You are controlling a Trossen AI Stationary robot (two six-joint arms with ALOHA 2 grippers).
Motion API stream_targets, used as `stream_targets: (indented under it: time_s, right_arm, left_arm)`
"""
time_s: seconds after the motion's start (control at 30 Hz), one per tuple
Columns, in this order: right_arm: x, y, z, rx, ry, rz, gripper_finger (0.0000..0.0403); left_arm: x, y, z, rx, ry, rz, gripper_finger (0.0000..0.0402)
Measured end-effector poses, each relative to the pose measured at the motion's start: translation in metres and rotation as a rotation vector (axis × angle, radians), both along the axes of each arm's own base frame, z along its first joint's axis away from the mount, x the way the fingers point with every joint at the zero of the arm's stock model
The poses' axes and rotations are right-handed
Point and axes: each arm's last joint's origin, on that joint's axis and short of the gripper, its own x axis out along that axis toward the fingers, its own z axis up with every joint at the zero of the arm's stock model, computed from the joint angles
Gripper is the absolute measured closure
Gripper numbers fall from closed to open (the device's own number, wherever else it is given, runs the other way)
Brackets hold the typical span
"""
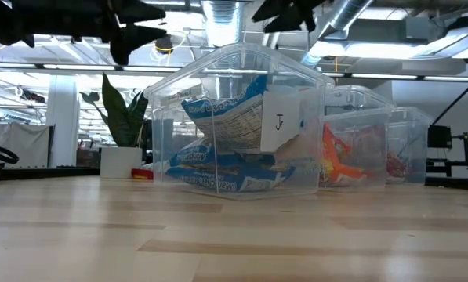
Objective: Sort Maruchan noodles
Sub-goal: Put the blue noodle pack into the left transparent bin
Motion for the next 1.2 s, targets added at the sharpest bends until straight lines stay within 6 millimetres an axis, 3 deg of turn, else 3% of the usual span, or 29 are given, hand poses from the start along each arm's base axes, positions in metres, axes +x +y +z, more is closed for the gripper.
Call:
stream_targets:
  time_s: [0.13, 0.5, 0.63, 0.73, 0.83, 0.9, 1.0, 1.13, 1.2]
  right_arm:
    - [-0.022, 0.003, 0.010, 0.009, 0.051, -0.001, 0.0123]
    - [-0.078, 0.012, 0.008, 0.035, 0.237, -0.010, 0.0136]
    - [-0.100, 0.014, -0.014, 0.027, 0.248, -0.082, 0.0185]
    - [-0.116, 0.013, -0.037, 0.051, 0.255, -0.112, 0.0258]
    - [-0.126, 0.014, -0.054, 0.092, 0.214, -0.136, 0.0351]
    - [-0.130, 0.015, -0.062, 0.106, 0.203, -0.129, 0.0386]
    - [-0.130, 0.015, -0.065, 0.133, 0.153, -0.126, 0.0382]
    - [-0.127, 0.016, -0.065, 0.140, 0.139, -0.125, 0.0388]
    - [-0.125, 0.017, -0.065, 0.141, 0.130, -0.116, 0.0393]
  left_arm:
    - [0.001, 0.001, -0.003, -0.036, 0.018, 0.038, 0.0203]
    - [0.007, 0.002, -0.006, -0.058, 0.009, 0.078, 0.0203]
    - [0.005, 0.008, 0.004, -0.082, -0.055, 0.226, 0.0203]
    - [0.008, 0.017, 0.018, -0.087, 0.000, 0.316, 0.0205]
    - [0.018, 0.032, 0.030, -0.113, 0.155, 0.369, 0.0217]
    - [0.025, 0.045, 0.029, -0.135, 0.293, 0.438, 0.0235]
    - [0.039, 0.071, 0.026, -0.172, 0.448, 0.539, 0.0281]
    - [0.062, 0.116, 0.022, -0.226, 0.580, 0.570, 0.0378]
    - [0.075, 0.139, 0.022, -0.272, 0.617, 0.549, 0.0392]
